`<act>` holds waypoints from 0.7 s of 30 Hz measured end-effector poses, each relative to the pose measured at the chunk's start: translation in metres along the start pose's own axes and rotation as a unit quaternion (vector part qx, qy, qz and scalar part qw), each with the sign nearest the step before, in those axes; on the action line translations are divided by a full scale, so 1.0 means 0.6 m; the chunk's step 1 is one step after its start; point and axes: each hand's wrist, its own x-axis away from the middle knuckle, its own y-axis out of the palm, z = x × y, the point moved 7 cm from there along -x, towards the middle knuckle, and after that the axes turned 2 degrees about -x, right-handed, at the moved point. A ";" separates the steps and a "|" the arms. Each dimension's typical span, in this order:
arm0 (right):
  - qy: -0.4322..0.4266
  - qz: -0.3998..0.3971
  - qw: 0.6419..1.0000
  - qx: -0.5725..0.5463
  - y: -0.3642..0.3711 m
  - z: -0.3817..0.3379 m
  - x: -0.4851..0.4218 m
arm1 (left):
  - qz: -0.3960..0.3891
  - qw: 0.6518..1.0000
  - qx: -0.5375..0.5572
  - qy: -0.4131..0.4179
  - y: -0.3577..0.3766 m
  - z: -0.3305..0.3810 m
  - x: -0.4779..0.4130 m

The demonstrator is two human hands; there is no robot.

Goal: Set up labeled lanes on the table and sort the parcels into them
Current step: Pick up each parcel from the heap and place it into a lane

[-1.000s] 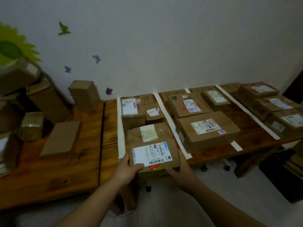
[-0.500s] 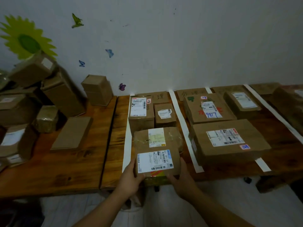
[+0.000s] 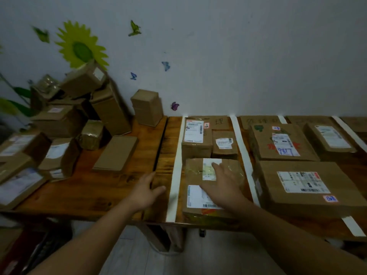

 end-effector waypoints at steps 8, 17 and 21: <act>-0.058 -0.056 0.996 -0.021 0.108 -0.245 -0.072 | 0.046 0.998 -0.019 -0.031 -0.265 -0.156 -0.037; 0.036 -0.128 0.990 -0.054 0.296 -0.379 -0.147 | 0.028 0.995 0.056 -0.075 -0.412 -0.327 -0.098; 0.074 -0.144 0.986 -0.030 0.350 -0.394 -0.200 | 0.009 0.993 0.074 -0.086 -0.407 -0.352 -0.150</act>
